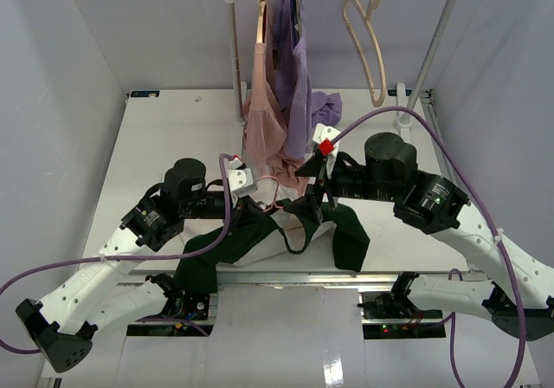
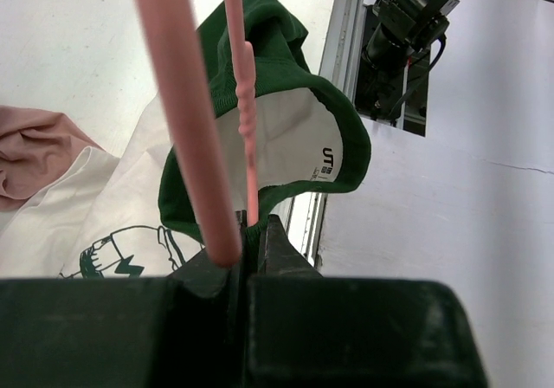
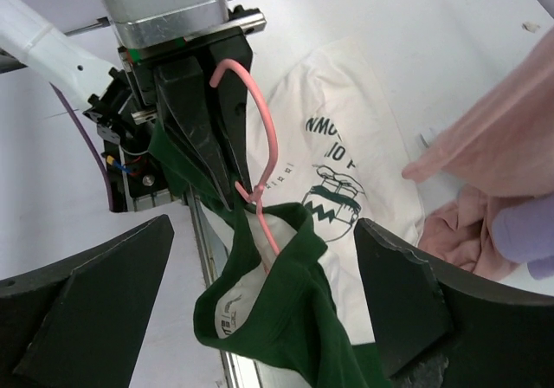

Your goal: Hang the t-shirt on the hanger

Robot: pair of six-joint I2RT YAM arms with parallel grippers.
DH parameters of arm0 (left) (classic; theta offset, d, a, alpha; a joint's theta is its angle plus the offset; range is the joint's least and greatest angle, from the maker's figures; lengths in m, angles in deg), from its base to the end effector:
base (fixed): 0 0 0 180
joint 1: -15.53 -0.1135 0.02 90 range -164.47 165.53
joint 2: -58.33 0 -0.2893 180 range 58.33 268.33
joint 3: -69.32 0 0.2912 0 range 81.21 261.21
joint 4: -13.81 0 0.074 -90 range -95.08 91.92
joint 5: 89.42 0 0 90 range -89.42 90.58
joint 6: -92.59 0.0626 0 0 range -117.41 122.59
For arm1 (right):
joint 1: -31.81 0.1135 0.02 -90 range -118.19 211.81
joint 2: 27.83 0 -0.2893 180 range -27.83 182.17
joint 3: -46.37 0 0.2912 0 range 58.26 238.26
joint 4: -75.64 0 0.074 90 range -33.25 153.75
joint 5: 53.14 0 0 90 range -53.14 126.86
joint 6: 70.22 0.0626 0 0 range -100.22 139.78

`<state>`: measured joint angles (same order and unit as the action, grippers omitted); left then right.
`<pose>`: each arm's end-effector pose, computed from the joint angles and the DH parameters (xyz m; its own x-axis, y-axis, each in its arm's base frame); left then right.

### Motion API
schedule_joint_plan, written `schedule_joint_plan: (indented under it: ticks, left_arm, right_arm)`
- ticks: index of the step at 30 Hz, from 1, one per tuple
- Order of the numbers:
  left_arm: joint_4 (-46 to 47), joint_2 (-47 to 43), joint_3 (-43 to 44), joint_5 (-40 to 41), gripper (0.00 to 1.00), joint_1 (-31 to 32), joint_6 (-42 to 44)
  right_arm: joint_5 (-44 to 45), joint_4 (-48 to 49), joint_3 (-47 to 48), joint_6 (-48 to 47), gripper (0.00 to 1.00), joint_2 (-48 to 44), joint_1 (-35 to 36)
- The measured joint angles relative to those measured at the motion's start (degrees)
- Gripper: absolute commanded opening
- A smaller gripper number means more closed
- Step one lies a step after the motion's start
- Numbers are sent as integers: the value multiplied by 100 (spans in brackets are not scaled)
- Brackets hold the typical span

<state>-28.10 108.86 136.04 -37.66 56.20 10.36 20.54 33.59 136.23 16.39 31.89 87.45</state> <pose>0.1467 -0.1771 0.3646 -0.1998 0.3116 -0.9290 0.9707 0.1919 -0.1443 0.1306 0.2222 0.4819 -0.0602 -0.1887 -0.9802 -0.9527 0.3040 0.0000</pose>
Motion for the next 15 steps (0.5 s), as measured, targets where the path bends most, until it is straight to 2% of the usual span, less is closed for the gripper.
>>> schedule_joint_plan:
  ticks: [6,10,13,15]
  left_arm:
    - [46,-14,-12,-117,0,1,-52]
    - [98,-14,-12,-240,0,1,-88]
    - [177,-14,-12,-338,0,2,-132]
    - [219,-12,-12,-385,0,2,-163]
  right_arm:
    - [-313,50,187,-157,90,385,0]
    - [-444,138,234,-190,84,666,0]
    - [-569,261,249,-200,72,948,0]
    - [-623,359,215,-198,59,1107,0]
